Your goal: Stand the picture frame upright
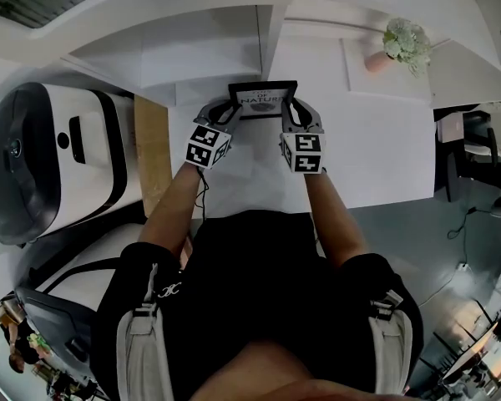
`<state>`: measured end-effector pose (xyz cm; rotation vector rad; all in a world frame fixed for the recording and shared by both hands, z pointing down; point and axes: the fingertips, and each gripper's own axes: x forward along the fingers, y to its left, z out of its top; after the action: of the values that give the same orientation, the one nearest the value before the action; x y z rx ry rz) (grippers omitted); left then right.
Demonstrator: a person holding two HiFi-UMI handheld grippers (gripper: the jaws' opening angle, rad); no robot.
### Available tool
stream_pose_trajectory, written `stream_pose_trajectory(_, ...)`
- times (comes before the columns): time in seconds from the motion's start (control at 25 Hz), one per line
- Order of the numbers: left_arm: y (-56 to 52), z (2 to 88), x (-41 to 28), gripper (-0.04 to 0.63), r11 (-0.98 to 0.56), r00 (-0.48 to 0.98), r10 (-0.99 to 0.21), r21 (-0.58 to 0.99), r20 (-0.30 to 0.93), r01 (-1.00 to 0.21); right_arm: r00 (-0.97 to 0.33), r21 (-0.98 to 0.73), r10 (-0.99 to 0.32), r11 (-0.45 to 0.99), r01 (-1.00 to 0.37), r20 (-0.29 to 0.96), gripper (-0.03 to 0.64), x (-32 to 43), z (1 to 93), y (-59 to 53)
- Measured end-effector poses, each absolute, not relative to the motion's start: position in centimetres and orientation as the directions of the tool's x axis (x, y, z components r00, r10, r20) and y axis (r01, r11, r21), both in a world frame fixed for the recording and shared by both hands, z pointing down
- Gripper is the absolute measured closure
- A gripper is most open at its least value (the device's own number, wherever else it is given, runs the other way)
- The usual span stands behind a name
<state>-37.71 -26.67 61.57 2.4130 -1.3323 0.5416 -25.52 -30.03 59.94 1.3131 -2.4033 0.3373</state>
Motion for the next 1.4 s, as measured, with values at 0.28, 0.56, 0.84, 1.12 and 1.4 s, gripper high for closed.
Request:
stream_pose_trajectory(0.28,-26.7,61.6,-37.8,0.505,-0.509,0.503,-0.741,0.116,0.445,-0.853,-0.487,0.003,-0.777,0.532,-0.847,0.4,0.542,-25.7,59.9,-30.0)
stream_pose_trajectory(0.56,-26.5,60.8,-38.5,0.411,-0.464,0.465,-0.771,0.117,0.436,-0.878,-0.512,-0.055,-0.763,0.536,-0.842,0.395,0.522,-25.4,59.5,-29.9)
stream_pose_trajectory(0.84,-24.6,57.7,-39.8,0.414,-0.417,0.427,-0.82,0.113,0.381,-0.902,-0.522,-0.069,-0.788,0.531,-0.845,0.327,0.522,-24.7,56.5,-29.0)
stream_pose_trajectory(1.12,-22.3,52.0,-41.1,0.441,-0.323,0.327,-0.903,0.062,0.279,-0.944,-0.525,-0.04,-0.819,0.531,-0.846,0.232,0.522,-24.3,51.4,-27.3)
stream_pose_trajectory(1.4,-19.7,45.5,-41.9,0.536,-0.168,0.169,-0.966,0.017,0.194,-0.986,-0.535,0.004,-0.833,0.541,-0.841,0.14,0.586,-22.9,44.8,-25.7)
